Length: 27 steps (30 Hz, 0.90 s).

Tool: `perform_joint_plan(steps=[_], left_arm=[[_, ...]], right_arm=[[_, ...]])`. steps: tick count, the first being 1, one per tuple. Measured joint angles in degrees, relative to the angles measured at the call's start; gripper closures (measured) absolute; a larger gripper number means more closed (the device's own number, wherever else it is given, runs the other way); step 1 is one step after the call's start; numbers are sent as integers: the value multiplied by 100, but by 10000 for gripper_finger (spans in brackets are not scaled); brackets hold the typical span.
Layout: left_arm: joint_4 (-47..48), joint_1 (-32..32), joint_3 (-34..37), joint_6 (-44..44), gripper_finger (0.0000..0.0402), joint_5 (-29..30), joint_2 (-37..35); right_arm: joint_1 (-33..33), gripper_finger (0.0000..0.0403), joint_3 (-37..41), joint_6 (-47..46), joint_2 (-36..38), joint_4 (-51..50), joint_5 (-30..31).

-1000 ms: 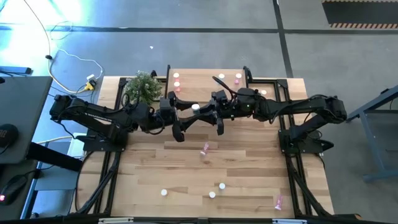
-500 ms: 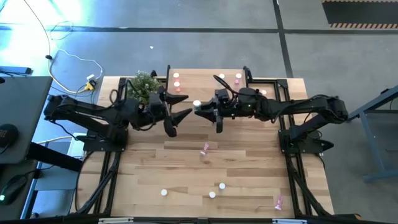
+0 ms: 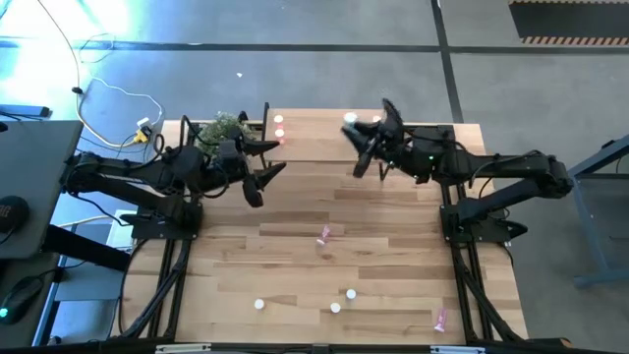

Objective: Pick and place medicine bottles onto shelf by color
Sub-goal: Put the left blue pill bottle on the shelf aligned with the other blue pill bottle

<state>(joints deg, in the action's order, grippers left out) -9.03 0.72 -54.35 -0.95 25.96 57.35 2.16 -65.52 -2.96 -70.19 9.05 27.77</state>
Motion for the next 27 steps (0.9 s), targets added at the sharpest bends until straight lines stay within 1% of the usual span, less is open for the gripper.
perform_joint_plan(steps=[5, 7, 10, 13, 17, 21, 24, 27], left_arm=[[244, 8, 2, 245, 138, 0, -139], [242, 8, -2, 353, 138, -2, -175], [557, 8, 2, 420, 138, -4, -228], [685, 8, 0, 420, 138, -2, -248], [714, 10, 0, 422, 138, 0, -266], [718, 120, 0, 520, 138, 23, -265], [712, 248, 0, 450, 138, 44, -265], [713, 363, 0, 420, 138, 44, -265]], right_arm=[[-146, 329, 0, 564, 100, -5, 1310], [-188, 329, 0, 582, 100, -130, 1660], [-194, 329, 10, 171, 100, -621, 1986], [-161, 329, 288, -370, 98, -777, 2249], [-119, 329, 823, -751, 98, -352, 2328], [-103, 329, 1417, -896, 98, 270, 2320], [-103, 329, 1905, -952, 95, 863, 2312], [-103, 329, 2437, -834, 43, 1779, 2308]])
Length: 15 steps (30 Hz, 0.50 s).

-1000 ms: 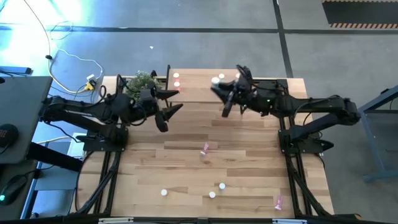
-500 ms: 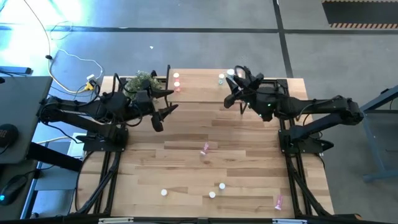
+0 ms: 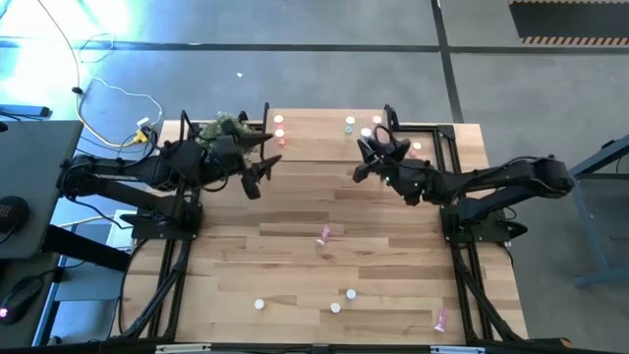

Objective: Pick and place medicine bottles onto shelf by color
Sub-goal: Put the left blue pill bottle on the shelf aligned with the other blue pill bottle

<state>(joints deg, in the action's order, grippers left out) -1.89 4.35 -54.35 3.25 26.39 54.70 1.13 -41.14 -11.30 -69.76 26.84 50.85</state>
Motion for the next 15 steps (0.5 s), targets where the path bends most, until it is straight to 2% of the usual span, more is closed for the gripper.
perform_joint_plan(steps=[3, 8, 15], left_arm=[[0, 108, 0, 0, 138, -2, 0], [5, 258, 0, 0, 138, 0, 0], [62, 382, 0, 0, 138, -2, 0]], right_arm=[[0, 329, 480, 232, -107, 850, -85], [0, 329, 992, 235, -397, 1674, -151], [202, 329, 995, 235, -1267, 2369, -370]])
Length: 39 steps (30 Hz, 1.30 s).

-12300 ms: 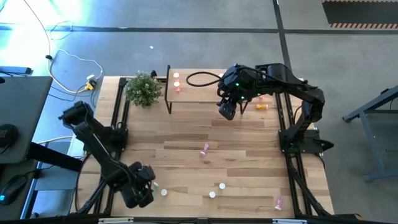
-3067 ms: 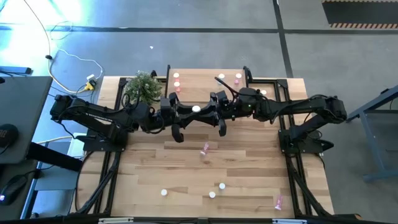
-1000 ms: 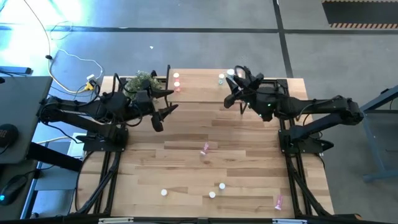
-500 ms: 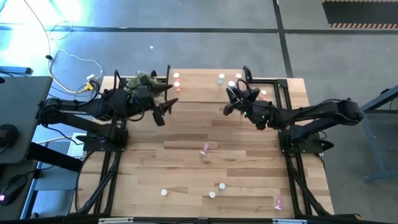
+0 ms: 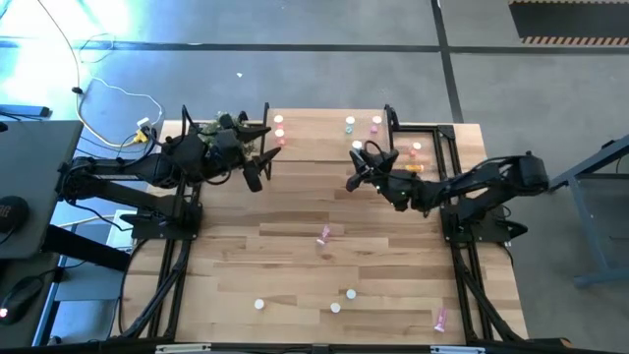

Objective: Pick and place medicine bottles onto shelf by color
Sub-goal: Put the left blue pill bottle on the shelf aligned with the other blue pill bottle

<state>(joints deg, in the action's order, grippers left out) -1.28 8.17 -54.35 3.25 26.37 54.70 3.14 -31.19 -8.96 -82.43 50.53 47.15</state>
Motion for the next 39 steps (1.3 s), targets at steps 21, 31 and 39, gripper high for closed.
perform_joint_plan(steps=[21, 31, 39], left_arm=[[26, 23, 0, 299, 138, -2, 4], [24, 23, 0, 299, 138, -2, 4], [24, 23, 0, 299, 138, -2, 4]], right_arm=[[473, 329, -713, 256, -1561, 993, 627], [624, 329, -722, -412, -1550, 362, 660], [823, 329, -724, -347, -1546, 218, 230]])
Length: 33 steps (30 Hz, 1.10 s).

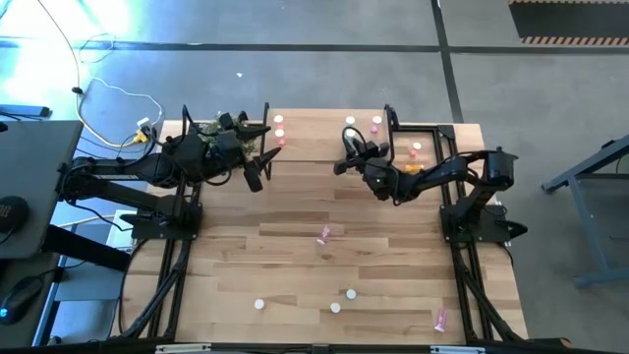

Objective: Pick and place medicine bottles onto shelf by color
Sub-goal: Put the left blue pill bottle on the shelf aligned with the other blue pill bottle, then put the left orange pill bottle on the shelf

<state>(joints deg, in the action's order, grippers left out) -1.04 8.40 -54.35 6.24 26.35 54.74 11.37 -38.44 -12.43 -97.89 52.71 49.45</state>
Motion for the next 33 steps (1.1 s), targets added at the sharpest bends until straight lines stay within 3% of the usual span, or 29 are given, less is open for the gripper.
perform_joint_plan(steps=[16, 26, 33], left_arm=[[-4, 0, 0, 0, 138, 72, 0], [-5, 0, 0, 0, 138, 131, 0], [-7, 0, 0, 0, 138, 131, 0]], right_arm=[[77, 326, 2, 68, -2, -14, -150], [75, 242, 4, 16, -4, 4, -155], [62, 214, 7, -13, 5, 2, -148]])
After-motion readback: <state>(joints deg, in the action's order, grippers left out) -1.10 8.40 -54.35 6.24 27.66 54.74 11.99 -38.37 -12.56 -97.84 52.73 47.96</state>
